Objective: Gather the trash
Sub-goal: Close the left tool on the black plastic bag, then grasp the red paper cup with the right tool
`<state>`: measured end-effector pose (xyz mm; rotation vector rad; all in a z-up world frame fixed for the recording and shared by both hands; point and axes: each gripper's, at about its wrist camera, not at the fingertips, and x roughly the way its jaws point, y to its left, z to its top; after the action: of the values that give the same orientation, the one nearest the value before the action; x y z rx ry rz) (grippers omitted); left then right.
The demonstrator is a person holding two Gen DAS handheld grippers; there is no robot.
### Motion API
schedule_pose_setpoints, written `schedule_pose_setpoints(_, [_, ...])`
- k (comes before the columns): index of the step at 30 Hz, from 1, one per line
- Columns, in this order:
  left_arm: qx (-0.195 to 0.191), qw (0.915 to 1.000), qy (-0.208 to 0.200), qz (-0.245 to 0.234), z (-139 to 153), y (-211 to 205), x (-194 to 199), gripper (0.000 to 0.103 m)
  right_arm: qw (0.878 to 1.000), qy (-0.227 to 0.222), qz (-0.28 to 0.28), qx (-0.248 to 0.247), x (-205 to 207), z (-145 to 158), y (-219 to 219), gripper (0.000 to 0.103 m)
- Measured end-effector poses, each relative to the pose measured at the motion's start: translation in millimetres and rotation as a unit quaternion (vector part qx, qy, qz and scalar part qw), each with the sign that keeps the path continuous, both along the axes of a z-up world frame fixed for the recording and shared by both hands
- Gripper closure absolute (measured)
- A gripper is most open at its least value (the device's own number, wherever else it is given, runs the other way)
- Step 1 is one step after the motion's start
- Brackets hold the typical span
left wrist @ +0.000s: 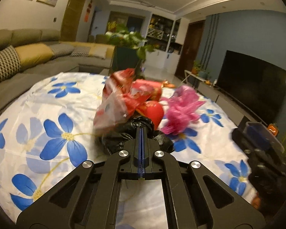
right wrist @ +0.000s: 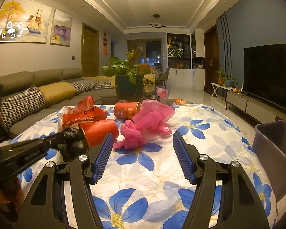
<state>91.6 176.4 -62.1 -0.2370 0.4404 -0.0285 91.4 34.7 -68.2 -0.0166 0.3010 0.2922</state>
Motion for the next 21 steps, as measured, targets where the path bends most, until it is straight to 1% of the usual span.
schedule_pose_setpoints(2, [-0.016, 0.9998, -0.005, -0.013, 5, 2, -7, 0.103, 1.0, 0.003, 0.003, -0.001, 1, -1, 2, 0.039])
schedule_pose_setpoints(4, [-0.026, 0.9995, -0.009, -0.014, 8, 6, -12, 0.103, 1.0, 0.007, 0.007, -0.002, 3, -2, 6, 0.039])
schedule_pose_setpoints(9, [-0.034, 0.9992, -0.02, -0.002, 14, 20, -25, 0.103, 1.0, 0.015, 0.023, -0.009, 6, -6, 18, 0.039])
schedule_pose_setpoints(13, [-0.033, 0.9991, -0.024, 0.01, 15, 31, -32, 0.103, 0.999, 0.026, 0.042, -0.007, 11, -8, 31, 0.039])
schedule_pose_setpoints(17, [-0.048, 0.9985, -0.023, 0.014, 14, 41, -34, 0.103, 0.997, 0.035, 0.063, -0.014, 19, -12, 51, 0.039])
schedule_pose_setpoints(21, [-0.037, 0.9987, -0.014, 0.033, 7, 50, -31, 0.103, 0.994, 0.051, 0.085, -0.034, 33, -16, 78, 0.043])
